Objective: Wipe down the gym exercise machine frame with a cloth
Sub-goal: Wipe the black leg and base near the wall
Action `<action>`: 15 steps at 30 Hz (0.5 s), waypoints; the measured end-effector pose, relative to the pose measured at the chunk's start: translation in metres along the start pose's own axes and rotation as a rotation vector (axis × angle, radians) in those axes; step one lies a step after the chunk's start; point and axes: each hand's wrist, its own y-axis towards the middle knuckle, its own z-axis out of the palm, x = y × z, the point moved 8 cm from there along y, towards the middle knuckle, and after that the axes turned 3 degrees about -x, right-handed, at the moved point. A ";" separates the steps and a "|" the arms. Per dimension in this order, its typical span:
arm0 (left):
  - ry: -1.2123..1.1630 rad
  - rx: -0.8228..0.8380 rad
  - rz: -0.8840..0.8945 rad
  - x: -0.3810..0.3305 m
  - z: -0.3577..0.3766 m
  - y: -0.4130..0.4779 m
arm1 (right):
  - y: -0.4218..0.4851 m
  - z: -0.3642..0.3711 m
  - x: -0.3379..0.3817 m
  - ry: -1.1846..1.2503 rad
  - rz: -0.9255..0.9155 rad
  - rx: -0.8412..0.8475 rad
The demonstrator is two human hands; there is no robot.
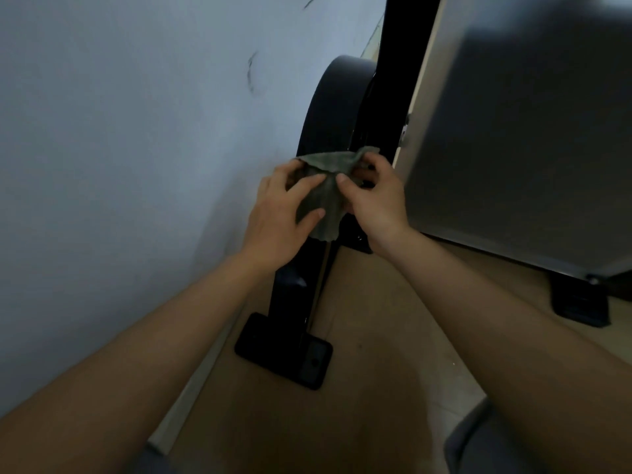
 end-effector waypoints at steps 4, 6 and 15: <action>-0.044 0.032 0.035 0.003 0.010 -0.014 | -0.014 0.006 -0.029 0.046 0.136 0.026; -0.043 0.052 0.055 0.005 0.015 -0.024 | -0.025 0.008 -0.050 0.050 0.220 0.021; -0.133 0.079 -0.104 0.033 0.028 -0.075 | -0.086 0.016 -0.109 0.083 0.466 0.224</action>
